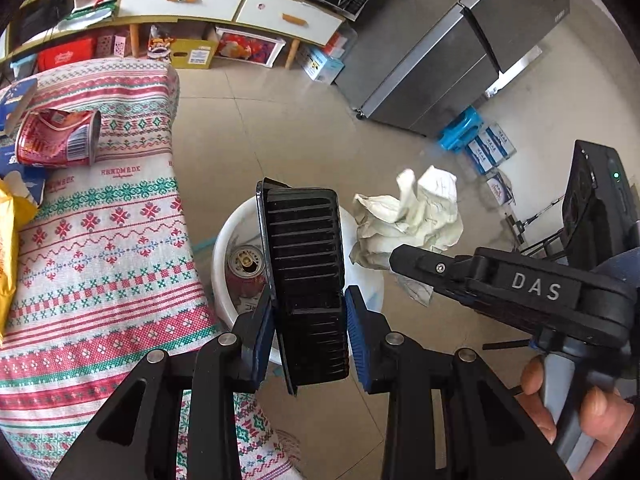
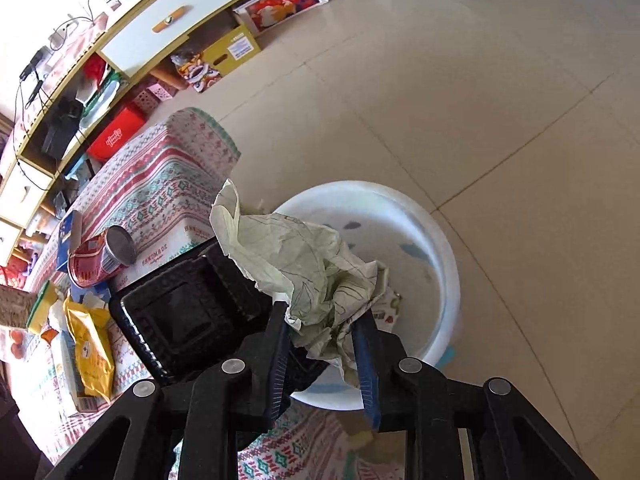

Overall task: Collect trash
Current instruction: 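Carry the black tray with the left tool while the right tool carries the tissue, both releasing into the bin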

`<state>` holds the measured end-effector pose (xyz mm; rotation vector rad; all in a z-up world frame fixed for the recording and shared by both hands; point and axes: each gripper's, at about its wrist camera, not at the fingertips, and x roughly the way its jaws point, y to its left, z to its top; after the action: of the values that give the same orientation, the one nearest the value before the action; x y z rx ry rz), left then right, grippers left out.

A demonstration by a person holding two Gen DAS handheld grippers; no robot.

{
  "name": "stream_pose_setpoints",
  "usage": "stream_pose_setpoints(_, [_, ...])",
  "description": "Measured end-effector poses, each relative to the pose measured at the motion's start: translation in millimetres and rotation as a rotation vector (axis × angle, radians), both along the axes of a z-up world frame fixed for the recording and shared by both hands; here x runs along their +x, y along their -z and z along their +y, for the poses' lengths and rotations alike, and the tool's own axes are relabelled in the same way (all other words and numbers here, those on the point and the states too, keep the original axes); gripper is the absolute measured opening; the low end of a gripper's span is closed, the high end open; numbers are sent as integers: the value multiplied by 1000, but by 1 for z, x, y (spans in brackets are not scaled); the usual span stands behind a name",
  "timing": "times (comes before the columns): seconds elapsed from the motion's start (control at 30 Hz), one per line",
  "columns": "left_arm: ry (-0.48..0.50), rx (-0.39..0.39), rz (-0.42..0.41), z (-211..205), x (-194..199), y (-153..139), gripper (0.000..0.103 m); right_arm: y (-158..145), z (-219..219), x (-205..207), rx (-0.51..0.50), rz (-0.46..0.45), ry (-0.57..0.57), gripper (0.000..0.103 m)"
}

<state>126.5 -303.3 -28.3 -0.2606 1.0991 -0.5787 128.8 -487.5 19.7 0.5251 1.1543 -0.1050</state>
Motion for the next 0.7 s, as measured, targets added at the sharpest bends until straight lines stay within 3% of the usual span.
stream_pose_setpoints(0.07, [7,21,6,-8,3,8,36,4,-1,2,38,9,1,30])
stream_pose_setpoints(0.27, [30,43,30,-26,13,25,37,13,-6,6,16,52,27,32])
stream_pose_setpoints(0.4, [72,59,40,-39,21,31,43,19,-14,7,-1,84,61,51])
stream_pose_setpoints(0.5, [50,53,25,-32,20,29,55,14,-17,3,8,66,70,52])
stream_pose_setpoints(0.7, [13,17,42,-3,20,22,56,10,-20,3,14,49,81,52])
